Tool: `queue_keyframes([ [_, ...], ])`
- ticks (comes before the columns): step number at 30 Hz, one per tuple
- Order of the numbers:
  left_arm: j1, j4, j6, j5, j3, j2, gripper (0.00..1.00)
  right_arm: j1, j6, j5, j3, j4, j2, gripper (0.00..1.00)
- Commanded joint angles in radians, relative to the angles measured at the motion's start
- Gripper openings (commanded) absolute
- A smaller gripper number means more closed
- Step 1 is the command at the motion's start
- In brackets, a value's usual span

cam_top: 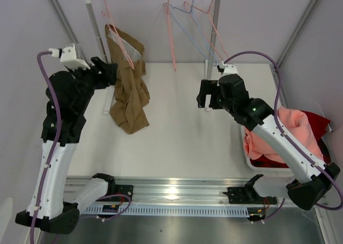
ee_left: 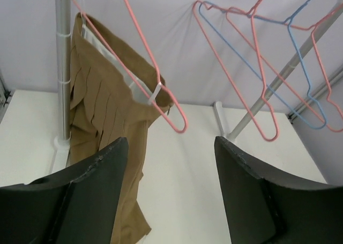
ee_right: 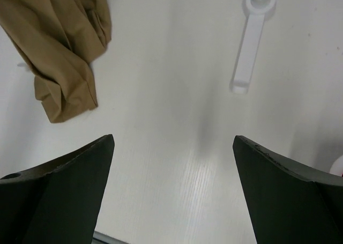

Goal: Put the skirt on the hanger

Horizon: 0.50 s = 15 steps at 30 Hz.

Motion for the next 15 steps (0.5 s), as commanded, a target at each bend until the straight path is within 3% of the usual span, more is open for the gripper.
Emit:
queue_keyframes([
  [1, -0.004, -0.03, 0.016, -0.015, -0.062, -0.048, 0.71, -0.006, 0.032, -0.022, -0.039, 0.031, -0.052, 0.99],
  [15, -0.004, -0.062, -0.065, 0.17, -0.435, -0.271, 0.7, -0.014, 0.026, -0.005, -0.132, 0.08, -0.002, 0.99],
])
